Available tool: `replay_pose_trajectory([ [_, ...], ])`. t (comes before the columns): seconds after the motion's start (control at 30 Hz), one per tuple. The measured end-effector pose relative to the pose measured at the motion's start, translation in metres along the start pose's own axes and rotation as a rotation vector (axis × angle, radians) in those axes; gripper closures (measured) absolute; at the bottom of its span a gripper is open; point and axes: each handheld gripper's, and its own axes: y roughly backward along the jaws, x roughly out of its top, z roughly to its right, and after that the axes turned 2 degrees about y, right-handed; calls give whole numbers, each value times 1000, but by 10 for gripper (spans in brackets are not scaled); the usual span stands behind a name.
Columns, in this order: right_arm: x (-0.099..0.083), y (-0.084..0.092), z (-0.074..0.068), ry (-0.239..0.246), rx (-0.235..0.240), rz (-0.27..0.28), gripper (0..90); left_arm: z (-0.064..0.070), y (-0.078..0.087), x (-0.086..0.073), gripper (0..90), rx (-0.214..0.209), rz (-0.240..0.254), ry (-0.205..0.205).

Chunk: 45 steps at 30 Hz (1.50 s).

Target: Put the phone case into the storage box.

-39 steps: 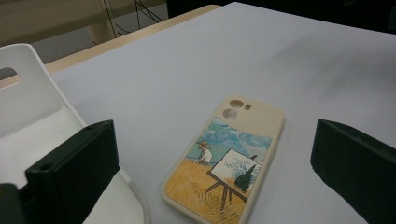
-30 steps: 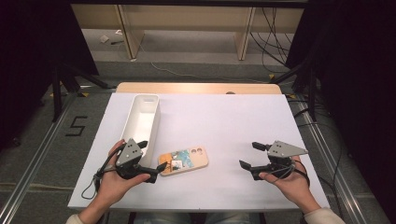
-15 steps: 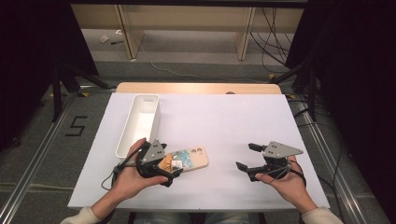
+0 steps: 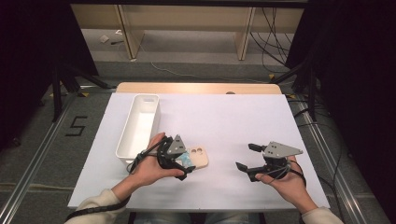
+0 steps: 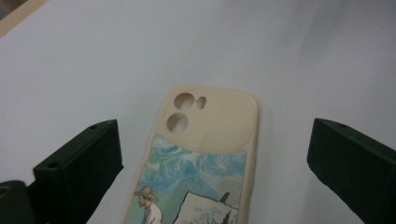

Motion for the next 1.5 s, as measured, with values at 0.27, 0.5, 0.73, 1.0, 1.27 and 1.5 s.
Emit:
replay_pose_trajectory([
  [0.27, 0, 1, 0, 0, 0, 4, 177, -5, -30, 12, 27, -38, -63, -32],
  [0.5, 0, 1, 1, -3, 0, 4, 175, -7, -43, 16, 31, -48, -112, -72],
  [0.73, 0, 1, 0, -4, 0, 4, 175, -5, -55, 20, 46, -55, -158, -106],
  [1.0, -1, 1, 1, -3, 0, 5, 175, -5, -64, 23, 55, -67, -193, -127],
  [1.27, -1, 1, 1, -3, -1, 6, 176, -7, -71, 25, 66, -70, -223, -146],
  [1.5, -1, 1, 1, -3, 1, 6, 175, -8, -75, 27, 70, -82, -248, -165],
])
